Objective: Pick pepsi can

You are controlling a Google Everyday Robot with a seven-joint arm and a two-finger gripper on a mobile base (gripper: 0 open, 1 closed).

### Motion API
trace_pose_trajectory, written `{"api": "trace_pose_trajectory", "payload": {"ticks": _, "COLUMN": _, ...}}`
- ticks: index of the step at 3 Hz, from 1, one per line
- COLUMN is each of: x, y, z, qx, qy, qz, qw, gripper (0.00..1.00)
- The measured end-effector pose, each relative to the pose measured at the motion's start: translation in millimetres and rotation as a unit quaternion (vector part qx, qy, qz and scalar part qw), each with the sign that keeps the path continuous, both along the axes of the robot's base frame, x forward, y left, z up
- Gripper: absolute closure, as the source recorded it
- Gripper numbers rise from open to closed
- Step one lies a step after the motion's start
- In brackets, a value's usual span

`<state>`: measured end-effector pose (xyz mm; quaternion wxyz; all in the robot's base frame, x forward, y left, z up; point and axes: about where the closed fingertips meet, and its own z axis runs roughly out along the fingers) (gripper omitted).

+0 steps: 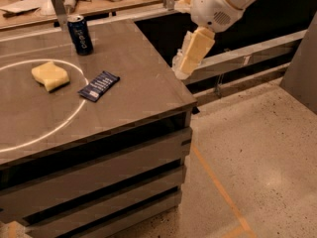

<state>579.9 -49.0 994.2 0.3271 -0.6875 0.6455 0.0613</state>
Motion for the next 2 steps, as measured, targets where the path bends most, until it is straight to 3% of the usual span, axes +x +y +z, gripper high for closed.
{"api": "trace_pose_trajectory", "payload": {"ticks": 1, "x": 41.9, "y": 55.5, "z": 4.3, "qx": 0.050, "qy": -0.024, "qz": 0.027, "qw": 0.9981, "gripper": 0.00}}
{"api": "trace_pose_trajectory", "payload": {"ticks": 2, "x": 83.9, "y": 97.2, "z": -9.6, "qx": 0.079, "qy": -0.047, "qz": 0.017, "qw": 0.9956, "gripper": 0.00}}
